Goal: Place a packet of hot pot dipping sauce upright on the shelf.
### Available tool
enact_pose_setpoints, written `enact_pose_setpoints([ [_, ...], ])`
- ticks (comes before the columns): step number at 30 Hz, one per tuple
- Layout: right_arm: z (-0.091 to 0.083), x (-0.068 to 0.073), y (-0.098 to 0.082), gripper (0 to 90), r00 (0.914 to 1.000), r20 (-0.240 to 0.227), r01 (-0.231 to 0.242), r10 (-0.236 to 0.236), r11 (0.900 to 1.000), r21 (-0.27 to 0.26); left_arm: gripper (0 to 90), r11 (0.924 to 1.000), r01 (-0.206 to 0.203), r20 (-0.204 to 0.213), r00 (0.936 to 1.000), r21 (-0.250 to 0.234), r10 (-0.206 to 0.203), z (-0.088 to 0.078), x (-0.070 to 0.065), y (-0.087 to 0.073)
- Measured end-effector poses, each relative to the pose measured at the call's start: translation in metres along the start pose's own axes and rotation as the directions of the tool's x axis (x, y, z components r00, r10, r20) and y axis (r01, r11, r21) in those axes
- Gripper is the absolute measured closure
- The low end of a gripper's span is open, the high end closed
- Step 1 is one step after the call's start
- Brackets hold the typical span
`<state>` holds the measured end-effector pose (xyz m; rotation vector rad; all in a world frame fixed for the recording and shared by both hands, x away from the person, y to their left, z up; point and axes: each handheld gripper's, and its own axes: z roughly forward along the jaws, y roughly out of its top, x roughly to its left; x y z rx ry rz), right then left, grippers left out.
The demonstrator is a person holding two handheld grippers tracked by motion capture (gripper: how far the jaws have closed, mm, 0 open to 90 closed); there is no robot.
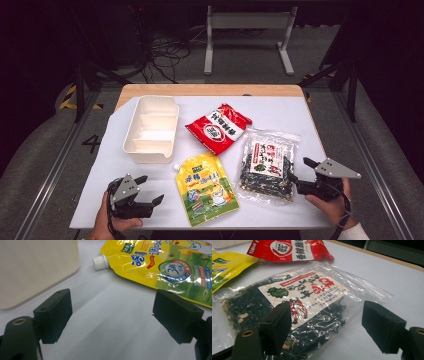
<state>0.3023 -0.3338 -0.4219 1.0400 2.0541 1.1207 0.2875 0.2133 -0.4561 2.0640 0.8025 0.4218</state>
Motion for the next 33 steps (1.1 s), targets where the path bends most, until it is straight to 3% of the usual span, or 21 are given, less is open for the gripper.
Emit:
enact_pose_setpoints([
  [2, 0.000, 0.001, 0.000, 26.3, 1.0000, -0.004, -0.002, 0.002, 1.000, 0.001, 16.7, 1.0000, -0.001, 0.000, 1.0000, 0.004, 0.001, 0.001, 0.000, 0.000],
  [3, 0.001, 0.002, 0.002, 28.3, 0.9994, -0.032, -0.011, 0.011, 1.000, -0.003, 17.0, 0.9999, 0.005, 0.001, 1.0000, 0.010, -0.005, 0.002, 0.000, 0.000],
  [6, 0.003, 0.005, 0.006, 28.8, 0.9984, -0.056, -0.014, 0.013, 1.000, -0.007, 17.0, 0.9996, -0.021, 0.003, 0.9998, 0.017, 0.021, 0.004, -0.001, 0.001],
  [8, 0.007, 0.006, 0.012, 28.7, 0.9949, -0.095, -0.034, 0.033, 0.999, 0.000, 17.0, 0.9998, -0.018, 0.001, 0.9998, 0.012, 0.018, 0.004, -0.001, 0.002],
  [10, 0.013, 0.008, 0.020, 27.9, 0.9862, -0.148, -0.073, 0.074, 0.997, 0.008, 17.0, 0.9996, -0.021, 0.000, 0.9998, 0.017, 0.021, 0.006, -0.002, 0.003],
  [12, 0.020, 0.012, 0.028, 26.6, 0.9856, -0.148, -0.078, 0.081, 0.997, 0.030, 17.1, 0.9995, -0.025, 0.008, 0.9997, 0.019, 0.025, 0.007, -0.004, 0.003],
  [15, 0.032, 0.018, 0.036, 25.7, 0.9772, -0.193, -0.080, 0.088, 0.996, 0.049, 17.6, 0.9988, -0.037, 0.011, 0.9993, 0.033, 0.036, 0.010, -0.006, 0.003],
  [22, 0.083, 0.034, 0.069, 26.2, 0.9580, -0.266, -0.072, 0.108, 0.987, 0.143, 17.7, 0.9983, -0.038, 0.009, 0.9993, 0.044, 0.037, 0.011, -0.006, 0.002],
  [23, 0.083, 0.034, 0.069, 26.2, 0.9580, -0.266, -0.072, 0.108, 0.987, 0.143, 17.7, 0.9983, -0.038, 0.009, 0.9993, 0.044, 0.037, 0.011, -0.006, 0.002],
  [24, 0.095, 0.038, 0.079, 26.3, 0.9532, -0.286, -0.057, 0.096, 0.988, 0.142, 17.7, 0.9982, -0.039, 0.012, 0.9992, 0.047, 0.038, 0.011, -0.007, 0.001],
  [25, 0.095, 0.038, 0.079, 26.3, 0.9532, -0.286, -0.057, 0.096, 0.988, 0.142, 17.7, 0.9981, -0.041, 0.015, 0.9991, 0.047, 0.040, 0.011, -0.007, 0.001],
  [28, 0.107, 0.045, 0.089, 26.6, 0.9584, -0.281, -0.008, 0.050, 0.989, 0.148, 17.5, 0.9982, -0.036, 0.032, 0.9989, 0.048, 0.035, 0.010, -0.007, 0.000],
  [30, 0.118, 0.049, 0.093, 26.7, 0.9487, -0.312, 0.003, 0.047, 0.987, 0.160, 17.2, 0.9981, -0.030, 0.031, 0.9991, 0.054, 0.028, 0.010, -0.007, -0.002],
  [33, 0.131, 0.064, 0.096, 26.1, 0.9475, -0.318, 0.095, -0.031, 0.978, 0.186, 17.1, 0.9983, -0.026, 0.035, 0.9991, 0.051, 0.024, 0.007, -0.008, -0.004],
])
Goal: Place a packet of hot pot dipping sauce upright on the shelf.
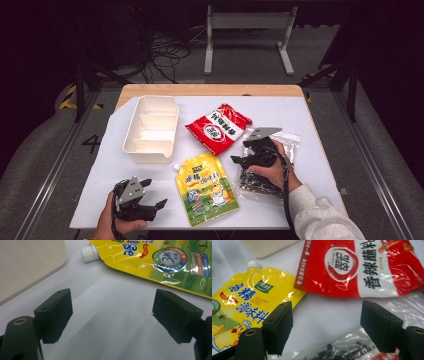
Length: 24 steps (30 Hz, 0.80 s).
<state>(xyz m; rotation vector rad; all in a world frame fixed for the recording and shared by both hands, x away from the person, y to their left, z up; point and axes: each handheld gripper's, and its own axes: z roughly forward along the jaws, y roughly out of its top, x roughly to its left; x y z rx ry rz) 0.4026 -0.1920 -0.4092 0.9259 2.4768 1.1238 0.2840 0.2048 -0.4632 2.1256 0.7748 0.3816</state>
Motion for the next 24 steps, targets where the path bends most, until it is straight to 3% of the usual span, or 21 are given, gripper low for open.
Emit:
enact_pose_setpoints([
  [4, 0.013, 0.010, 0.003, 24.6, 0.9987, 0.008, 0.050, -0.050, 0.998, 0.033, 17.1, 1.0000, 0.001, 0.001, 1.0000, 0.001, -0.001, -0.003, 0.000, -0.002],
  [10, 0.030, 0.016, 0.008, 27.8, 0.9884, 0.079, 0.122, -0.129, 0.988, 0.095, 17.1, 0.9999, 0.012, 0.006, 0.9999, -0.002, -0.012, -0.005, -0.001, -0.004],
  [11, 0.033, 0.016, 0.009, 27.7, 0.9891, 0.066, 0.124, -0.131, 0.987, 0.101, 17.1, 0.9999, 0.017, 0.010, 0.9998, -0.002, -0.017, -0.005, -0.001, -0.005],
  [15, 0.044, 0.019, 0.013, 27.8, 0.9762, 0.110, 0.171, -0.187, 0.975, 0.139, 17.1, 0.9997, 0.023, 0.011, 0.9997, 0.000, -0.023, -0.006, -0.002, -0.006],
  [17, 0.050, 0.022, 0.016, 27.9, 0.9654, 0.137, 0.199, -0.222, 0.966, 0.164, 17.1, 0.9997, 0.025, 0.014, 0.9996, -0.002, -0.025, -0.006, -0.002, -0.006],
  [18, 0.050, 0.022, 0.016, 27.9, 0.9654, 0.137, 0.199, -0.222, 0.966, 0.164, 17.0, 0.9997, 0.025, 0.014, 0.9996, -0.002, -0.025, -0.006, -0.002, -0.006],
  [20, 0.057, 0.024, 0.020, 29.2, 0.9499, 0.186, 0.214, -0.251, 0.956, 0.200, 17.0, 0.9998, 0.019, 0.014, 0.9997, 0.000, -0.019, -0.006, -0.001, -0.006],
  [24, 0.065, 0.026, 0.021, 29.9, 0.9444, 0.202, 0.217, -0.259, 0.953, 0.210, 16.9, 0.9999, 0.014, 0.017, 0.9998, -0.005, -0.014, -0.007, -0.001, -0.006],
])
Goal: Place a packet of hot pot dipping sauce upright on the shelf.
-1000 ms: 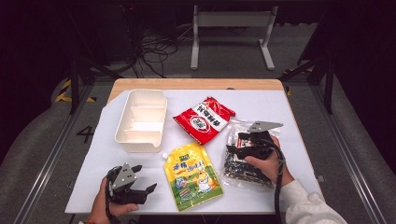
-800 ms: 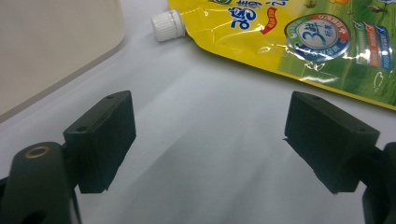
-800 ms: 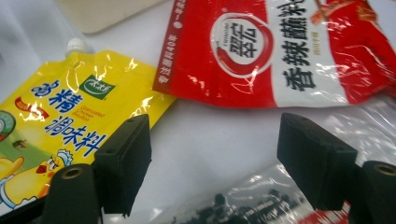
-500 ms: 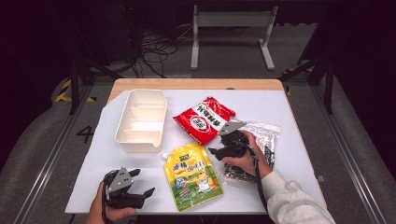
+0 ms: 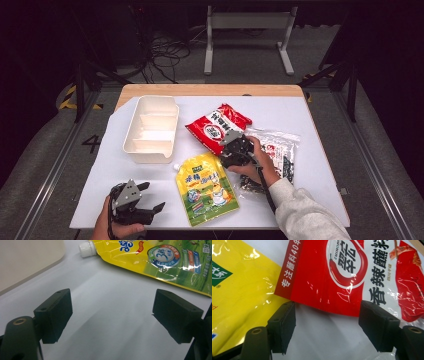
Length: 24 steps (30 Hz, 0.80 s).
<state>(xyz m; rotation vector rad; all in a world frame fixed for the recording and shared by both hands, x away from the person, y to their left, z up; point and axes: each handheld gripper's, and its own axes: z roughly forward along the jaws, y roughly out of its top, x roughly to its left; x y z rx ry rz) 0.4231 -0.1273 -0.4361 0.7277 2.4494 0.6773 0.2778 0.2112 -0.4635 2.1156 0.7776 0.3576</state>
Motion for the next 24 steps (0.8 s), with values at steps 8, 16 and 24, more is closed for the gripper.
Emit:
enact_pose_setpoints([
  [8, 0.010, 0.003, 0.007, 35.2, 0.9994, 0.034, 0.011, -0.011, 1.000, -0.013, 16.9, 1.0000, 0.004, 0.004, 1.0000, 0.001, -0.004, 0.001, 0.000, 0.000],
  [16, 0.010, 0.005, 0.012, 70.3, 0.9986, 0.045, 0.033, -0.030, 0.997, -0.067, 17.0, 0.9999, 0.005, 0.009, 0.9999, 0.012, -0.005, 0.001, 0.002, -0.001],
  [24, 0.006, -0.004, 0.014, 88.7, 0.9986, 0.050, 0.025, -0.019, 0.993, -0.113, 17.4, 0.9999, 0.007, 0.008, 0.9999, 0.011, -0.007, 0.002, 0.003, -0.001],
])
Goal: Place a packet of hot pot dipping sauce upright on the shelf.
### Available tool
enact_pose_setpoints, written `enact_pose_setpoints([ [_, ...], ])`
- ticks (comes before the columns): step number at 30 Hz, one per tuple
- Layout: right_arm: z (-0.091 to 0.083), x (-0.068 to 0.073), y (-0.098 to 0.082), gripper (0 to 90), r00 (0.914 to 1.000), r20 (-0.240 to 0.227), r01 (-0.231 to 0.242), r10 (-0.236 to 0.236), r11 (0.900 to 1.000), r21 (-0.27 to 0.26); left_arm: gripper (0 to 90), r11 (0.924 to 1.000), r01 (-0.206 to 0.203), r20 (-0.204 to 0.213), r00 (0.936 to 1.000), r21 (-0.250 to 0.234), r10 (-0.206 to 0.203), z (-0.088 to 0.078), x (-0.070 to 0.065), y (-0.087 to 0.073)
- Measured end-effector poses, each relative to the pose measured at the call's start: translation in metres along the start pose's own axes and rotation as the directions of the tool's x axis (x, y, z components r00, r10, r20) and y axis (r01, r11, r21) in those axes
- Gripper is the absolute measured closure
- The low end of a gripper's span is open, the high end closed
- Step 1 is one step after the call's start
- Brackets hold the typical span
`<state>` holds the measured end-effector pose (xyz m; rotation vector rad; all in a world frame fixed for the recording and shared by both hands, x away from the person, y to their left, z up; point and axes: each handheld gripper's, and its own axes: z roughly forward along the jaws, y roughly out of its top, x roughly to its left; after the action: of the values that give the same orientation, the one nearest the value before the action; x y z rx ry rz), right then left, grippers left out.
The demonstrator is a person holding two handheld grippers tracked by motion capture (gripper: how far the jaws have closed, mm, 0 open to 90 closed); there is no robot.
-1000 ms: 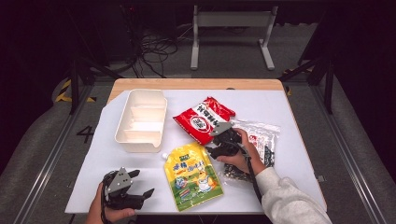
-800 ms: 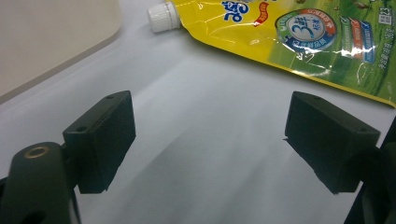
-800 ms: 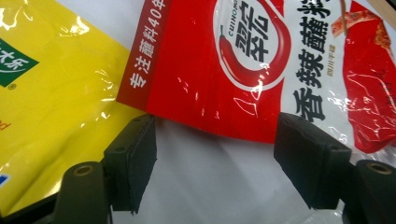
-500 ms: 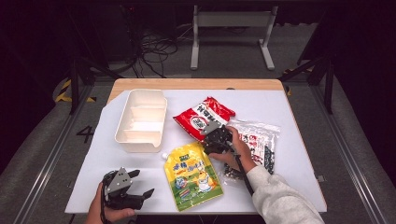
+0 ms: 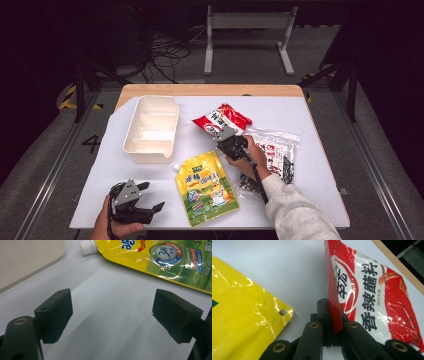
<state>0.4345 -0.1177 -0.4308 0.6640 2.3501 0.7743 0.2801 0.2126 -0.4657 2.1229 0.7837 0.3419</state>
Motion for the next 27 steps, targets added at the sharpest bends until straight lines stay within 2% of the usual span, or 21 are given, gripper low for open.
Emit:
enact_pose_setpoints([
  [5, -0.013, -0.009, 0.001, 89.0, 0.9997, -0.002, -0.023, 0.023, 0.998, -0.054, 17.5, 1.0000, -0.002, -0.003, 1.0000, -0.003, 0.002, 0.000, 0.001, 0.001],
  [9, -0.030, -0.021, 0.005, 89.1, 0.9987, 0.005, -0.050, 0.051, 0.992, -0.117, 17.5, 1.0000, -0.002, -0.005, 1.0000, -0.001, 0.002, 0.000, 0.001, 0.001],
  [10, -0.030, -0.021, 0.005, 89.1, 0.9987, 0.005, -0.050, 0.051, 0.992, -0.117, 17.5, 1.0000, -0.008, -0.008, 0.9999, -0.001, 0.008, 0.000, 0.001, 0.001],
  [16, -0.052, -0.038, 0.007, 89.2, 0.9962, 0.020, -0.079, 0.084, 0.978, -0.191, 17.7, 1.0000, -0.005, -0.009, 0.9999, -0.002, 0.005, 0.000, 0.002, 0.001],
  [23, -0.068, -0.050, 0.004, 89.3, 0.9932, 0.019, -0.107, 0.115, 0.963, -0.246, 17.8, 1.0000, -0.002, -0.010, 0.9999, 0.004, 0.002, 0.001, 0.001, 0.002],
  [27, -0.072, -0.053, 0.003, 89.3, 0.9926, 0.015, -0.113, 0.121, 0.957, -0.266, 17.8, 1.0000, -0.004, -0.010, 0.9999, 0.007, 0.004, 0.002, 0.002, 0.002],
])
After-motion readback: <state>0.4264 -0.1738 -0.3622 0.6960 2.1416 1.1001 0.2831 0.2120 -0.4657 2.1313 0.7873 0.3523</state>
